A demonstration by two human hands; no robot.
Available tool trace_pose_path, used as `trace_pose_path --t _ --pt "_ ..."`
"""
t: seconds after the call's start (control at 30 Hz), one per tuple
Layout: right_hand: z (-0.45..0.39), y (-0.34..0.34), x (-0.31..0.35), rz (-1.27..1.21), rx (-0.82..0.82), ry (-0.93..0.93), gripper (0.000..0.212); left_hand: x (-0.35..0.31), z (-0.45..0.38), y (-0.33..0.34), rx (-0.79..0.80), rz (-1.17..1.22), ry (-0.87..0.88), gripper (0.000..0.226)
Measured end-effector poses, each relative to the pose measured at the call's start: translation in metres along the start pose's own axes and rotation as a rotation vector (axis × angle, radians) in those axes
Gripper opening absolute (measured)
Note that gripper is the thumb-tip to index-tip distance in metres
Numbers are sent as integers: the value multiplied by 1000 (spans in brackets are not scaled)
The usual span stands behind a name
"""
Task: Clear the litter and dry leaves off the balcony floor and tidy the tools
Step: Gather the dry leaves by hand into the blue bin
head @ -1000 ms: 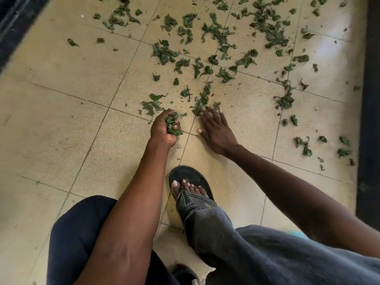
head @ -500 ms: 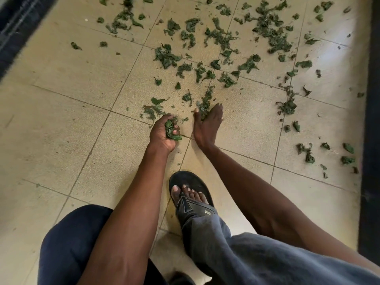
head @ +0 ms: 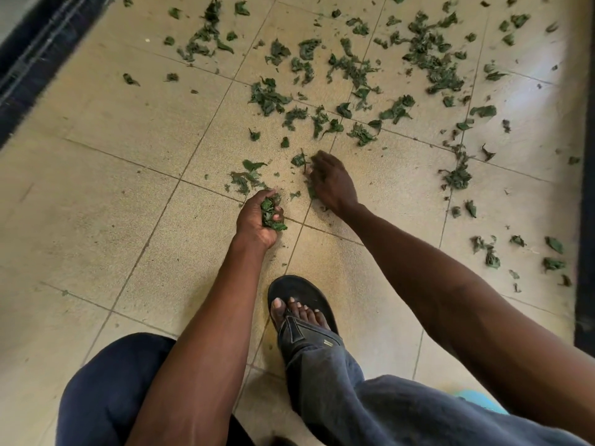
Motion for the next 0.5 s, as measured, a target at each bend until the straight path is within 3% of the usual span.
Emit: trace_pose_path --t 0.07,0.13,0.27,0.37,0.5 --pt "-4 -6 -7 2 -8 107 52 0 1 -1 0 -1 -6 14" --pt "-14 -8 -18 -23 119 239 63 2 2 0 0 -15 -15 14" --pt "-19 -14 -17 2 296 15 57 6 4 4 -12 -40 -28 14" --pt "4 -6 -12 162 306 -201 45 7 3 5 -3 -34 -34 14" --pt "35 -8 -16 -46 140 -88 36 8 2 3 -10 -30 -26 14"
Point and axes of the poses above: each hand's wrist, its own z-axis away from the middle knuckle, its own y-axis out of the palm, x = y × z, the point moved 1 cm from there along -z, towards the middle knuckle, and after that the axes turned 8 degrees about z, right-handed, at the moved point
